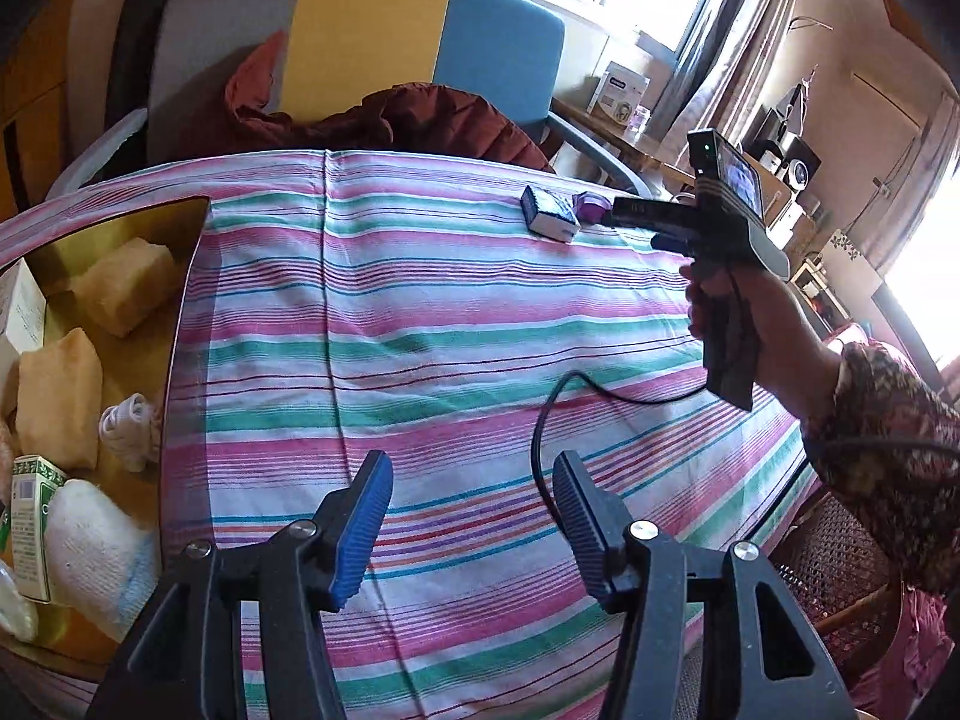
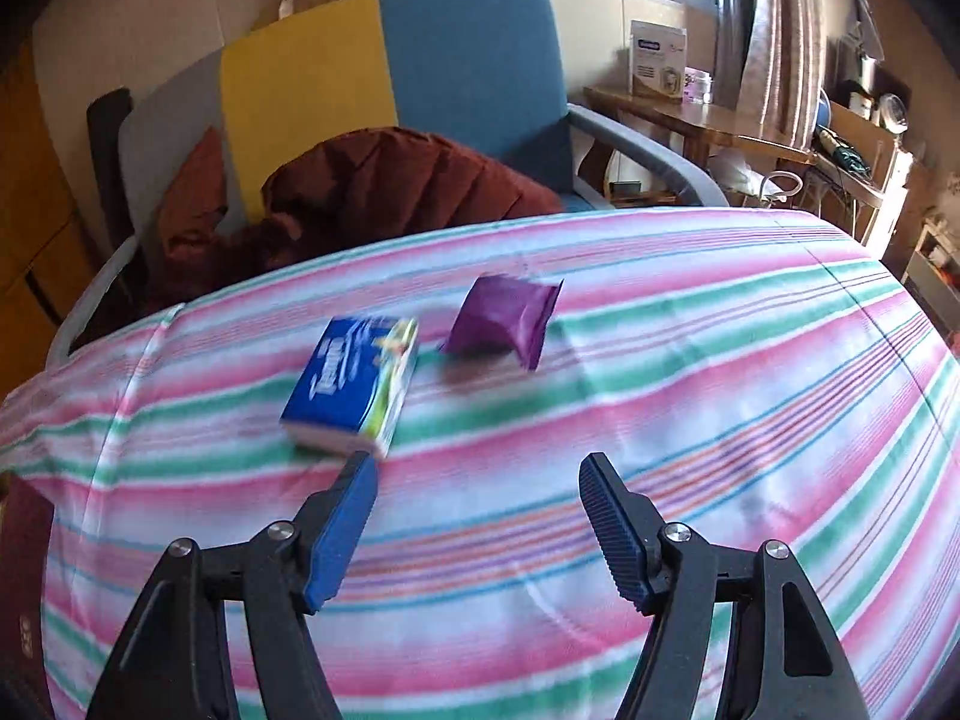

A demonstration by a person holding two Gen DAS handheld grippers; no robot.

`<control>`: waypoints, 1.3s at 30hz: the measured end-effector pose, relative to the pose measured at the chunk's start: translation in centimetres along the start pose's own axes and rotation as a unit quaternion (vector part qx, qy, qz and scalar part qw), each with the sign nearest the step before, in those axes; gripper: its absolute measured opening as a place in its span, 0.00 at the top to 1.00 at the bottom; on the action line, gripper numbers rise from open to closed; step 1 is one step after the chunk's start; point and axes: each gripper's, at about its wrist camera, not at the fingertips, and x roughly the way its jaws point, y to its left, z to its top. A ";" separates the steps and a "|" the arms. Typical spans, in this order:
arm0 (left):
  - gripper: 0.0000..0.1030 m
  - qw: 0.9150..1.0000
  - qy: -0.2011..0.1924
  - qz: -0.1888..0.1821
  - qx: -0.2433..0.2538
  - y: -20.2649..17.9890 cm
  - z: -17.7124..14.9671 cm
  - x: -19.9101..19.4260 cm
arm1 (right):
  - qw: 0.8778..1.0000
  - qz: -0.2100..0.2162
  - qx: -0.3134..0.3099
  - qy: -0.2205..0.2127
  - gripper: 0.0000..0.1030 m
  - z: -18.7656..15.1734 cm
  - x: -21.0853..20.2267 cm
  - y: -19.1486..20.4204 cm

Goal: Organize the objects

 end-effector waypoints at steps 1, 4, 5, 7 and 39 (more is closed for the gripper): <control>0.45 1.000 0.002 0.002 0.000 0.0 0.0 0.1 | 1.000 -0.001 0.005 -0.002 0.30 0.8 0.5 -0.3; 0.45 1.000 0.010 0.008 -0.002 0.1 0.0 0.5 | 1.000 -0.006 0.010 0.001 0.30 3.0 2.7 -0.5; 0.45 1.000 0.012 0.012 -0.004 0.2 0.1 0.7 | 1.000 -0.006 0.014 0.004 0.30 3.5 3.5 -0.5; 0.45 1.000 0.014 0.018 -0.008 0.6 0.1 0.8 | 1.000 0.000 0.015 0.009 0.30 4.1 5.1 -0.2; 0.35 0.999 0.027 0.009 0.025 -3.7 13.4 11.5 | 0.991 0.083 -0.074 0.074 0.58 -4.9 0.2 -2.3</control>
